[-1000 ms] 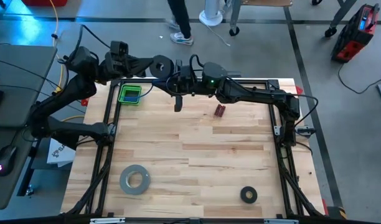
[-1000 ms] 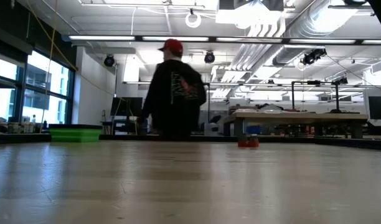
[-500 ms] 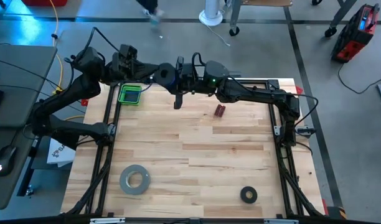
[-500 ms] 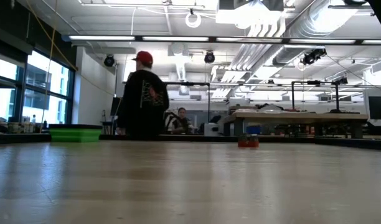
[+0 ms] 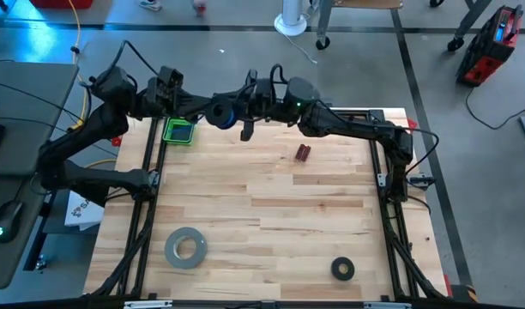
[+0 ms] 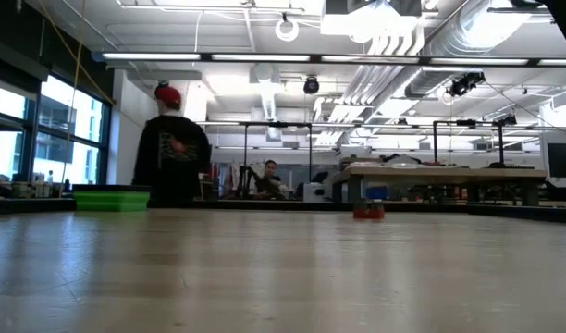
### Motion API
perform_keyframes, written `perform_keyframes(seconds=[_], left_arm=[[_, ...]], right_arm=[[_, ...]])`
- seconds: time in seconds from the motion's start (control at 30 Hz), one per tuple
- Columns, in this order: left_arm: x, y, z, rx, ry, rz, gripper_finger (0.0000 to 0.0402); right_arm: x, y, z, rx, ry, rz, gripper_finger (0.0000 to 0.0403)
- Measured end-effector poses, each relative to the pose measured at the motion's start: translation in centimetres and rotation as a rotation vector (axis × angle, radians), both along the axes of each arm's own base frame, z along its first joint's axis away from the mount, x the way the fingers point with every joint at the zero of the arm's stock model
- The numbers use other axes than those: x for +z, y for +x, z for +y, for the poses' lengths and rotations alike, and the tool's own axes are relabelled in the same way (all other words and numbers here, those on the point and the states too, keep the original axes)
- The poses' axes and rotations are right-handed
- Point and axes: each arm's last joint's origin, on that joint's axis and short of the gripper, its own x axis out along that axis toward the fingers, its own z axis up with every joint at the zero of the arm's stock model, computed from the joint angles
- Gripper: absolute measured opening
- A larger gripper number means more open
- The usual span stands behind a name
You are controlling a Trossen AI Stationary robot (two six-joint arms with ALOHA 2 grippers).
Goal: Coil cords
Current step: Coil the blue wire onto the spool
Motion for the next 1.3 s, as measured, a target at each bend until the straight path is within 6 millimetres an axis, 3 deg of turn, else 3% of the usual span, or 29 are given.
perform_keyframes(seconds=[0.37, 0.7, 0.9, 1.3], left_arm=[[-0.7, -1.9, -0.6, 0.025, 0.035, 0.105, 0.0000], [-1.5, -2.6, -1.0, 0.029, 0.078, 0.188, 0.0000], [-2.2, -3.0, -1.4, -0.063, 0.096, 0.258, 0.0000], [-2.9, -3.4, -0.9, -0.015, 0.124, 0.315, 0.0000]], right_arm=[[-0.1, -0.3, -1.4, 0.023, -0.015, 0.015, 0.0000], [-0.6, -0.4, -2.3, 0.037, -0.015, 0.070, 0.0000], [-0.6, -0.8, -3.8, -0.017, 0.000, 0.079, 0.0001], [-1.2, -1.6, -5.3, 0.035, 0.010, 0.197, 0.0001]])
